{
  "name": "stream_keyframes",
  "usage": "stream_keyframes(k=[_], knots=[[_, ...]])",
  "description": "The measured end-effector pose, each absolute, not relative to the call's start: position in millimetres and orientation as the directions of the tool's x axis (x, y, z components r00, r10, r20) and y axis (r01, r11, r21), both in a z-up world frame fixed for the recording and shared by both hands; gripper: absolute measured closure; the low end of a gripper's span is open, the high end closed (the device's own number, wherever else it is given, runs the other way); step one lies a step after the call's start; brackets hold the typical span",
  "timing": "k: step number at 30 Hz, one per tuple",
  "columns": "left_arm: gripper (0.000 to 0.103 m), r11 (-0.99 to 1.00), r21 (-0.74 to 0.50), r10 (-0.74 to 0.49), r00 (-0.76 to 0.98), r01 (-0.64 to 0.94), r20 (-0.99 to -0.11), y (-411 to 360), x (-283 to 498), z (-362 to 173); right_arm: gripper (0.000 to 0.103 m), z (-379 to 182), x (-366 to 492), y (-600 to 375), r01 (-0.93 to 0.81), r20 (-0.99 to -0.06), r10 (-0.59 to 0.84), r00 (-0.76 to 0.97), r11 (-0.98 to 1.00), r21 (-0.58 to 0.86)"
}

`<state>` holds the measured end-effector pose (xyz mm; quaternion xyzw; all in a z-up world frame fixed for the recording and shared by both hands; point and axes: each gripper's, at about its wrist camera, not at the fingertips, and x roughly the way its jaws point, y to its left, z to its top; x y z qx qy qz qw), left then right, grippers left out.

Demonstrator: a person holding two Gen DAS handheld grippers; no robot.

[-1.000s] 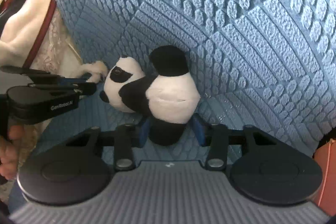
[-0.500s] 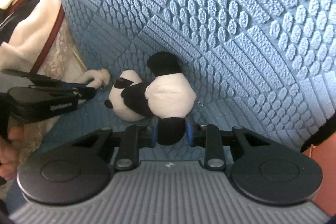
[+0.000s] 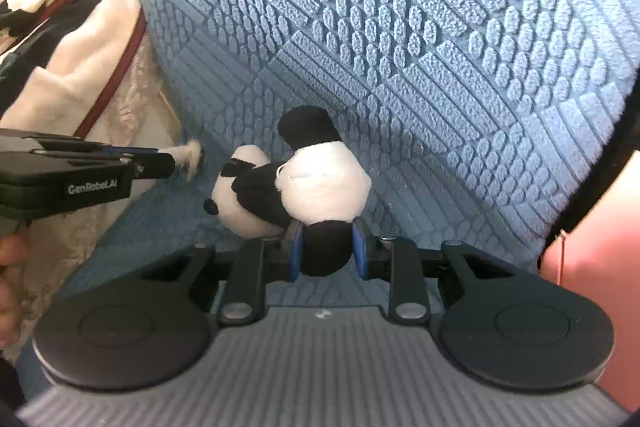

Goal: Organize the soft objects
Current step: 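Lift the hair tie with the left tool while the right tool lifts the panda, then open the left tool above the cushion, releasing the hair tie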

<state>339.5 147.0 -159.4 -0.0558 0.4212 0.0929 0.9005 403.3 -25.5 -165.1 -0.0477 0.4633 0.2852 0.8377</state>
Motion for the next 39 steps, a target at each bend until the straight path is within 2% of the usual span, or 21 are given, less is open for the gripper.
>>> stream_keyframes(k=[20,25,30,39], knots=[[0.094,0.955,-0.157,0.042,0.641,-0.25,-0.766,113,249,-152,0.074,-120,294,-77,-0.427,-0.796,0.365,0.483,0.892,0.15],[0.093,0.963,-0.172,-0.005,0.628,-0.206,-0.778,85,229,-159,0.074,-109,266,-92,-0.413,-0.792,0.352,0.499,0.9,0.14],[0.093,0.973,-0.155,-0.02,0.612,-0.168,-0.79,55,200,-164,0.074,-105,238,-89,-0.43,-0.782,0.304,0.544,0.901,0.051],[0.092,0.966,-0.204,-0.08,0.57,-0.157,-0.818,42,165,-169,0.074,-101,195,-99,-0.41,-0.8,0.282,0.53,0.911,0.049]])
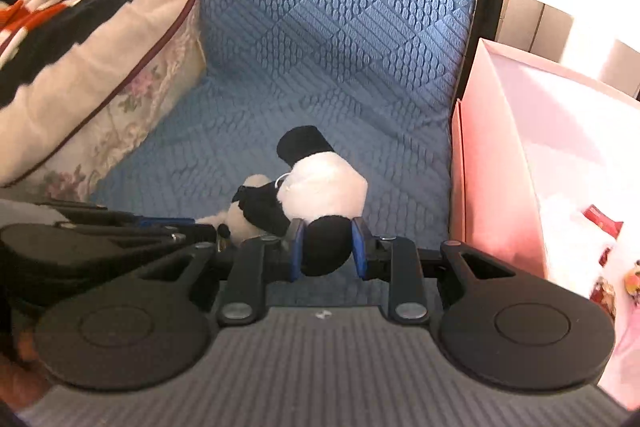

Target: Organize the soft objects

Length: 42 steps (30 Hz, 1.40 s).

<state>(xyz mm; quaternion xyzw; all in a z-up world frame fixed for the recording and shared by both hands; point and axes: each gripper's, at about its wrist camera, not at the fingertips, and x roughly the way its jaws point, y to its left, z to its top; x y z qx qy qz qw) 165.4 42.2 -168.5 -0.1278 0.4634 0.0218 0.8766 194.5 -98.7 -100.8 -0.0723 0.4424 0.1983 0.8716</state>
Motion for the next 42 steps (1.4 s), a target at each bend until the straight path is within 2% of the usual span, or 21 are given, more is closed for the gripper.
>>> stream_keyframes(k=[2,4,6,9,11,13,25,37,42], knots=[[0.092,0.964,-0.207,-0.081,0.561,-0.166,-0.824,42,159,-170,0.074,-101,187,-99,-0.416,-0.803,0.28,0.527,0.908,0.043],[0.087,0.962,-0.212,-0.084,0.551,-0.173,-0.83,42,156,-170,0.073,-102,181,-102,-0.419,-0.811,0.276,0.516,0.907,0.043],[0.055,0.958,-0.221,-0.088,0.545,-0.182,-0.834,43,153,-170,0.071,-104,177,-105,-0.419,-0.823,0.27,0.499,0.907,0.044],[0.039,0.952,-0.246,-0.106,0.562,-0.18,-0.82,44,148,-165,0.072,-103,173,-110,-0.417,-0.828,0.262,0.495,0.908,0.038],[0.031,0.952,-0.246,-0.1,0.57,-0.184,-0.816,44,147,-162,0.066,-102,168,-110,-0.426,-0.824,0.235,0.516,0.905,-0.009],[0.031,0.953,-0.222,-0.072,0.559,-0.206,-0.826,46,148,-163,0.06,-102,164,-110,-0.439,-0.818,0.221,0.532,0.898,-0.042],[0.031,0.895,-0.313,-0.112,0.521,-0.316,-0.846,73,165,-180,0.059,-109,164,-94,-0.549,-0.781,0.216,0.585,0.815,-0.186],[0.032,0.861,-0.362,-0.142,0.514,-0.358,-0.846,86,167,-186,0.059,-123,162,-64,-0.63,-0.684,0.191,0.704,0.613,-0.477],[0.032,0.853,-0.366,-0.137,0.518,-0.371,-0.844,88,167,-186,0.059,-124,159,-60,-0.637,-0.669,0.179,0.721,0.552,-0.538]])
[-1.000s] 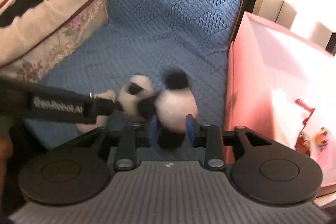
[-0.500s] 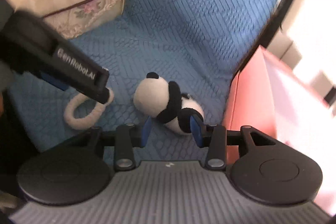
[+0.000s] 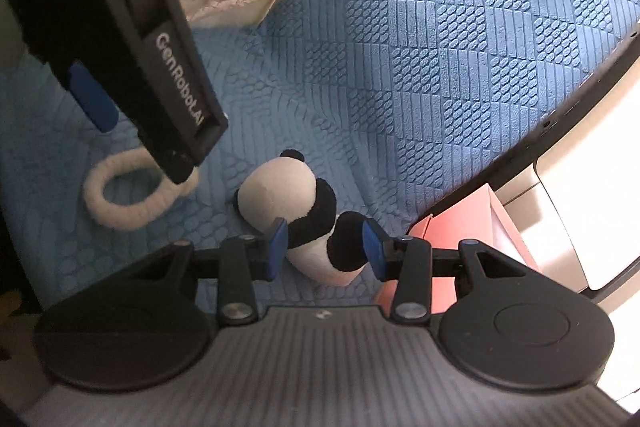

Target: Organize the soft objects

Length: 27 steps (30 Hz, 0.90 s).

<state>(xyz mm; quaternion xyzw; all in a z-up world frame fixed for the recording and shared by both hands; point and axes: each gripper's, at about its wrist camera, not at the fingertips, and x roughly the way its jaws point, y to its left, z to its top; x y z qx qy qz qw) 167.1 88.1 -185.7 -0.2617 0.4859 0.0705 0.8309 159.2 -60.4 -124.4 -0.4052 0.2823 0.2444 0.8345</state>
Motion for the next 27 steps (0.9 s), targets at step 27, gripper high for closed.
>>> stream_keyframes(k=[27], knots=[[0.05,0.84,-0.393,-0.172,0.502,-0.375,-0.848,88,174,-194,0.056,-156,174,-40,-0.727,-0.751,0.115,0.65,0.38,-0.572]])
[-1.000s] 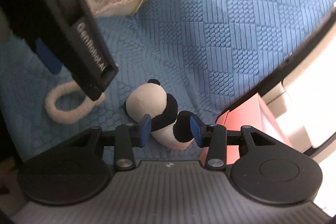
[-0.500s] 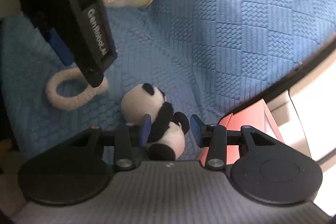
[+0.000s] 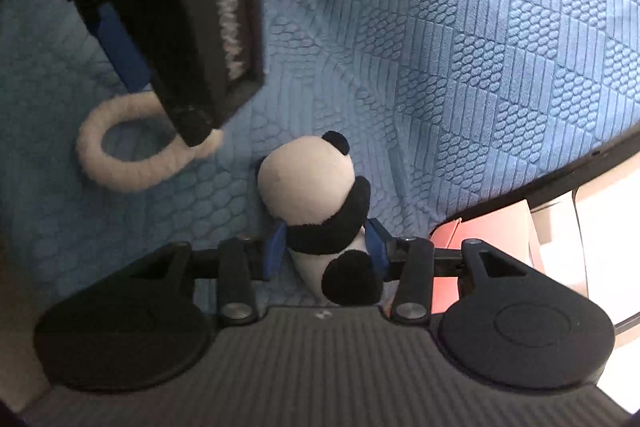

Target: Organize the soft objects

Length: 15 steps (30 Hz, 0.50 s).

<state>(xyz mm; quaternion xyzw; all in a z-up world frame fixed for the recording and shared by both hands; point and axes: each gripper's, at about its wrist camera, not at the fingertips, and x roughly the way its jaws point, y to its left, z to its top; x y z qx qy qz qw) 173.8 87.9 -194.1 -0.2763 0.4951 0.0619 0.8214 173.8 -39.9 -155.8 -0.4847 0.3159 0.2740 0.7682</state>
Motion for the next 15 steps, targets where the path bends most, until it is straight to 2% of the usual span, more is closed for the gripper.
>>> stream_keyframes(k=[15], knots=[[0.051,0.831,-0.397,-0.168,0.505,-0.389,-0.847,91,174,-195,0.053,-167,180,-28,-0.702,-0.721,0.112,0.684,0.368,-0.61]])
